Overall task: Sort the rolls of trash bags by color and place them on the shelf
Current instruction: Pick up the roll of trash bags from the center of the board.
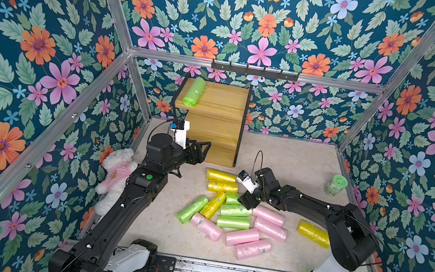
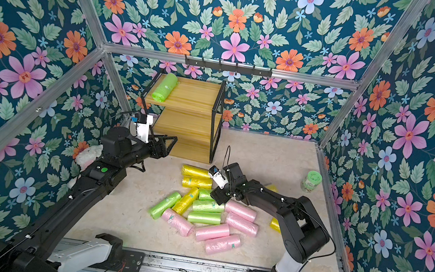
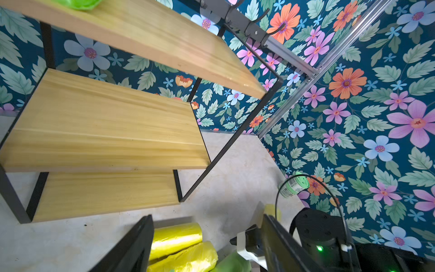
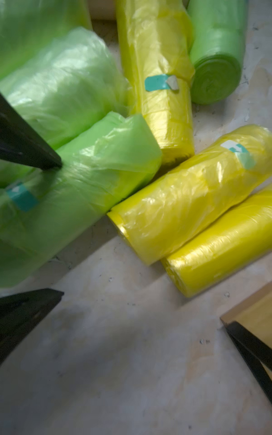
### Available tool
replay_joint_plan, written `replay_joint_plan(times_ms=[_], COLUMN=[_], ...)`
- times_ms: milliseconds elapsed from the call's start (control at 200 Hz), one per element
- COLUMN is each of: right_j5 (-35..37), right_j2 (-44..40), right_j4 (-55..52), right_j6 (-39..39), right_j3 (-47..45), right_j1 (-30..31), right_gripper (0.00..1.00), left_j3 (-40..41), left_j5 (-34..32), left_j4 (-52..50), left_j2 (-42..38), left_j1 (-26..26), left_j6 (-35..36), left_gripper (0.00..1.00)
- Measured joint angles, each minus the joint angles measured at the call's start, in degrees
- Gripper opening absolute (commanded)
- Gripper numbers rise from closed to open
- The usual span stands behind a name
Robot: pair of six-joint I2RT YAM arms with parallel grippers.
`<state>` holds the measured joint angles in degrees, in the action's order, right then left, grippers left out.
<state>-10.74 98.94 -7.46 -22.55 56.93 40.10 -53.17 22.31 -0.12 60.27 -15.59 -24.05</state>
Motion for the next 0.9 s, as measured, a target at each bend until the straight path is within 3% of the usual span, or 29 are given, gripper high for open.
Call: replay_joint_plan(times_ms=[255, 540, 710, 900], right_j5=[-1.0, -1.3, -1.0, -4.1], right_j2=[4.4, 5.3, 1.9, -6.7], right_j4=[-1.7, -3.4, -3.5, -0.5], right_j6=[-1.8, -3.0, -3.0, -2.2], right_j3=[3.1, 4.0, 1.4, -3.1], right_j1=[0.1, -0.9, -1.6, -2.7], right_gripper=[0.79, 0.60, 0.48, 0.44], left_j3=[1.6, 2.3, 3.8, 7.3], left_j5=[0.0, -1.4, -1.5, -0.3], left_j4=[0.4, 0.6, 2.0, 7.0], left_j2=[1.1, 1.8, 2.3, 2.2], left_j1=[-0.7, -1.3, -1.8, -2.0], left_j6=[0.1, 0.3, 0.2, -2.9], left_gripper=[0.77, 0.77, 0.78, 0.78])
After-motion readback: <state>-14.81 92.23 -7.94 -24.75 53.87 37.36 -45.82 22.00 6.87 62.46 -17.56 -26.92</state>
